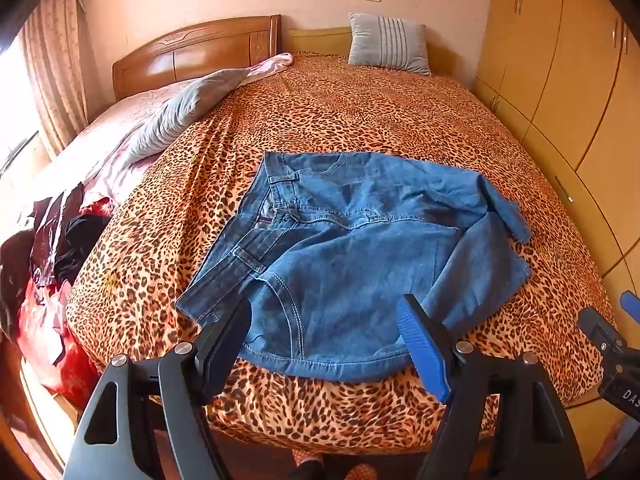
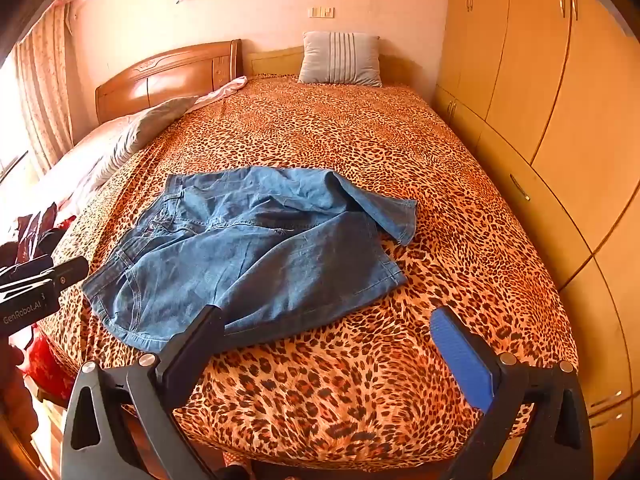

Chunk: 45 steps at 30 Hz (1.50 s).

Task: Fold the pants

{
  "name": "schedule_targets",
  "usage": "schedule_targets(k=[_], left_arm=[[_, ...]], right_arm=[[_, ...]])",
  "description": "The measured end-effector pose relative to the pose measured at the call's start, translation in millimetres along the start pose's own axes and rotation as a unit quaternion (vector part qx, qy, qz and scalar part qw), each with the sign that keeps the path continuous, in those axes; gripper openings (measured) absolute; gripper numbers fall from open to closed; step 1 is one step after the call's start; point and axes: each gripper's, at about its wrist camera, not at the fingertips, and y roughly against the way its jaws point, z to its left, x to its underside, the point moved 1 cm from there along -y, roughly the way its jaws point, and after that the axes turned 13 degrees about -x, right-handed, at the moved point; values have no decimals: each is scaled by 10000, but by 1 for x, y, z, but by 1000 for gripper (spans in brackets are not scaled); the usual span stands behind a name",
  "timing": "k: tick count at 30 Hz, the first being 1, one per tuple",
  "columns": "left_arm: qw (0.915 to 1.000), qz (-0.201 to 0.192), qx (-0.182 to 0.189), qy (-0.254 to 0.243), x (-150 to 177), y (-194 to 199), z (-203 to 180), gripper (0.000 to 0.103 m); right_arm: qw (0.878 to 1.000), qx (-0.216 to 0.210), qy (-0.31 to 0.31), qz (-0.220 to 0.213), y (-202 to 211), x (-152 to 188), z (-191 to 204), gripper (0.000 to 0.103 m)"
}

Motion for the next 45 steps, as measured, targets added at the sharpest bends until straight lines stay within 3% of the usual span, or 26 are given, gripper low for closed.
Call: schedule_targets(k=[2, 4, 17, 45], left_arm=[[9999, -28, 84, 90, 1, 2, 7, 75], [9999, 110, -49, 27, -2, -10, 8, 75], [9987, -114, -492, 10, 4, -21, 15, 75], [9994, -27, -337, 20, -3, -21, 19, 75]], right_arm=[[10000, -13, -27, -29, 2, 0, 1, 103], [10000, -8, -29, -74, 6, 0, 3, 103], [9999, 99, -56, -29, -4, 1, 10, 103], [9999, 128, -14, 6, -3, -1, 9, 103]])
